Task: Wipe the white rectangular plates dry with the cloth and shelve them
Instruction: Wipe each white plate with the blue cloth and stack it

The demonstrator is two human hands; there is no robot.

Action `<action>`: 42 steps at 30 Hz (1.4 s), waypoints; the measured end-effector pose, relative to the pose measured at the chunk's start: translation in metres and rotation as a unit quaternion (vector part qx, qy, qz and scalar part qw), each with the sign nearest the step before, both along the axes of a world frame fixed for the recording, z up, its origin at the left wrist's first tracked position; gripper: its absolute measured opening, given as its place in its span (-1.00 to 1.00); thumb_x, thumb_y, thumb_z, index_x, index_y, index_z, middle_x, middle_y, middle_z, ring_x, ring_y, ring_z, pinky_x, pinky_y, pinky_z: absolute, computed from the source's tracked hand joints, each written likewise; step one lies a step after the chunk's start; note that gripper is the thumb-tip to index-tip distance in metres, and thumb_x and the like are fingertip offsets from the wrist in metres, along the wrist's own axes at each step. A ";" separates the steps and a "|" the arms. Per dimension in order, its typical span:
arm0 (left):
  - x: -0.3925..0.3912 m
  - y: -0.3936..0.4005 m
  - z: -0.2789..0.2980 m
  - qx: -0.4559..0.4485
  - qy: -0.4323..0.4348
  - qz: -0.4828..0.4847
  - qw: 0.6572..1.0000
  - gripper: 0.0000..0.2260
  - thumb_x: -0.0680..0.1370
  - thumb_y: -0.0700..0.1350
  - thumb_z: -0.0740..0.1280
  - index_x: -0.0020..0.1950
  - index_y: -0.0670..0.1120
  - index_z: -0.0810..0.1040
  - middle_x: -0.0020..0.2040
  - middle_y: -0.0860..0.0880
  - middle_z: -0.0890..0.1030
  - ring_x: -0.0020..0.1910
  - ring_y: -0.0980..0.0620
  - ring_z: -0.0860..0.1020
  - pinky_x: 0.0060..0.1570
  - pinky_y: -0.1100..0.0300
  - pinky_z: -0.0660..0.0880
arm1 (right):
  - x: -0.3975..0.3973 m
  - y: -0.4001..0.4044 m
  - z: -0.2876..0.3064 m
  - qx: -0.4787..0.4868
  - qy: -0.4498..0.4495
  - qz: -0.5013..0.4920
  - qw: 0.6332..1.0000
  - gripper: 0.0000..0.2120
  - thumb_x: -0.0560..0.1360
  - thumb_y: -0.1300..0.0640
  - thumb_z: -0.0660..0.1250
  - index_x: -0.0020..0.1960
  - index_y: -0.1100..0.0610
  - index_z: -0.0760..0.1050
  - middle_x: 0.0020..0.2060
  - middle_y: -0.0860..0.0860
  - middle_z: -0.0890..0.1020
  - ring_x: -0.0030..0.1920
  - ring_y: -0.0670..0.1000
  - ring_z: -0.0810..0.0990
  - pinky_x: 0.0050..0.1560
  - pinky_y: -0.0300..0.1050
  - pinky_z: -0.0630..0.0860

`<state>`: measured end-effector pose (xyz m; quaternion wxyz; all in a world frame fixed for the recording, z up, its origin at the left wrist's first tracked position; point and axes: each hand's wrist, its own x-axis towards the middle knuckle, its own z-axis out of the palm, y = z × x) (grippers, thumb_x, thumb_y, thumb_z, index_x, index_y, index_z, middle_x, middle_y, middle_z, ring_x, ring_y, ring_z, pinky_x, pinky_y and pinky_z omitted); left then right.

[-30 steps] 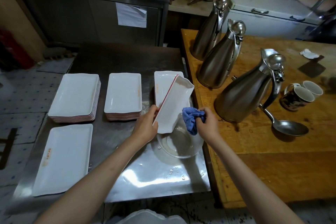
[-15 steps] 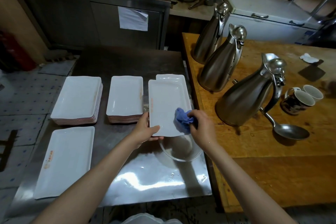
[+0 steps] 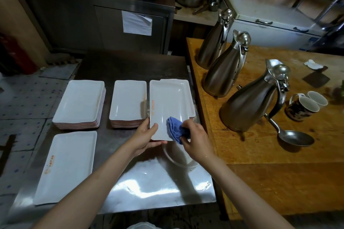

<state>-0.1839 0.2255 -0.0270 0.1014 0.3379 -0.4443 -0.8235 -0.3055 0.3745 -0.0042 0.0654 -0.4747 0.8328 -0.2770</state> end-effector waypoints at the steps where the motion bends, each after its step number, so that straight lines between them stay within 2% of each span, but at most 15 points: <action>1: 0.001 0.000 0.001 0.006 0.000 -0.001 1.000 -0.63 0.62 -0.15 0.21 0.43 0.03 0.31 0.33 -0.06 0.48 0.12 -0.11 0.59 -0.11 -0.03 0.63 | 0.000 0.000 0.000 -0.012 -0.002 -0.005 1.000 -0.76 0.41 0.27 0.36 0.04 0.10 0.45 -0.06 0.04 0.59 -0.03 0.04 0.51 -0.14 0.01 0.54; 4: 0.002 0.001 0.006 0.027 0.007 -0.007 1.000 -0.62 0.62 -0.20 0.21 0.42 0.05 0.30 0.31 -0.05 0.48 0.12 -0.13 0.58 -0.11 -0.06 0.63 | -0.004 -0.001 -0.004 -0.037 0.026 -0.010 0.999 -0.74 0.36 0.35 0.39 0.02 0.14 0.54 -0.08 0.05 0.61 -0.05 0.05 0.53 -0.13 -0.02 0.55; 6: 0.004 0.001 0.006 0.031 0.010 -0.012 0.999 -0.59 0.62 -0.24 0.22 0.42 0.07 0.29 0.31 -0.05 0.49 0.09 -0.13 0.60 -0.14 -0.04 0.63 | -0.008 -0.003 -0.007 -0.041 0.038 -0.010 0.998 -0.72 0.35 0.36 0.43 0.03 0.15 0.59 0.00 0.06 0.57 0.02 0.05 0.51 -0.10 -0.11 0.55; 9: 0.006 0.000 0.009 0.014 0.001 -0.023 1.000 -0.54 0.60 -0.26 0.23 0.45 0.09 0.26 0.32 -0.05 0.49 0.05 -0.13 0.62 -0.18 0.04 0.62 | -0.012 -0.007 -0.004 -0.043 0.044 -0.011 0.998 -0.69 0.35 0.38 0.41 0.06 0.16 0.61 0.01 0.09 0.56 0.03 0.07 0.49 -0.06 -0.24 0.41; 11: 0.006 0.000 0.012 -0.002 -0.007 -0.036 0.999 -0.54 0.61 -0.25 0.23 0.43 0.11 0.25 0.31 -0.06 0.50 0.01 -0.16 0.64 -0.19 0.07 0.62 | -0.014 -0.010 0.000 -0.042 0.062 -0.013 0.997 -0.70 0.37 0.37 0.40 0.08 0.17 0.61 -0.01 0.10 0.58 0.01 0.08 0.49 -0.06 -0.26 0.36; 18: 0.010 0.001 0.020 -0.056 -0.020 -0.078 0.995 -0.60 0.62 -0.20 0.21 0.36 0.18 0.24 0.22 0.00 0.55 -0.11 -0.13 0.68 -0.23 0.19 0.59 | -0.026 -0.031 0.013 -0.049 0.065 -0.058 0.995 -0.69 0.47 0.27 0.36 0.21 0.17 0.55 0.08 0.13 0.54 0.07 0.09 0.44 -0.02 -0.25 0.34; 22: 0.010 0.003 0.022 -0.062 -0.020 -0.091 0.994 -0.58 0.62 -0.18 0.22 0.39 0.19 0.23 0.25 0.01 0.56 -0.09 -0.15 0.68 -0.23 0.21 0.58 | -0.037 -0.043 0.020 -0.056 0.070 -0.072 0.993 -0.68 0.48 0.28 0.36 0.23 0.17 0.54 0.10 0.12 0.54 0.07 0.06 0.42 -0.03 -0.27 0.33; 29: 0.012 0.006 0.023 -0.060 -0.020 -0.108 0.992 -0.53 0.62 -0.18 0.23 0.45 0.16 0.18 0.25 0.00 0.57 -0.06 -0.16 0.67 -0.12 0.14 0.62 | -0.053 -0.060 0.028 -0.063 0.078 -0.092 0.991 -0.68 0.50 0.26 0.34 0.25 0.19 0.52 0.09 0.12 0.53 0.06 0.05 0.44 -0.04 -0.29 0.35; 32: 0.013 0.006 0.022 -0.065 -0.022 -0.115 0.991 -0.51 0.62 -0.18 0.23 0.47 0.16 0.17 0.26 0.01 0.56 -0.03 -0.18 0.66 0.00 0.06 0.60 | -0.059 -0.064 0.030 -0.068 0.072 -0.117 0.988 -0.67 0.50 0.25 0.35 0.26 0.18 0.51 0.11 0.12 0.51 0.07 0.07 0.44 -0.03 -0.27 0.40; 37: 0.014 0.006 0.024 -0.061 -0.015 -0.120 0.991 -0.50 0.61 -0.19 0.24 0.47 0.16 0.17 0.28 0.00 0.54 -0.03 -0.14 0.67 -0.12 0.12 0.62 | -0.066 -0.068 0.034 -0.072 0.084 -0.125 0.986 -0.66 0.49 0.29 0.35 0.26 0.18 0.51 0.14 0.15 0.49 0.10 0.09 0.45 0.00 -0.24 0.43; 42: 0.013 0.009 0.023 -0.059 -0.008 -0.106 0.993 -0.50 0.60 -0.21 0.25 0.47 0.12 0.21 0.30 -0.01 0.54 0.00 -0.15 0.66 -0.09 0.02 0.63 | -0.067 -0.069 0.036 -0.086 0.102 -0.137 0.982 -0.68 0.50 0.30 0.34 0.25 0.21 0.51 0.08 0.18 0.51 0.04 0.13 0.49 -0.01 -0.12 0.49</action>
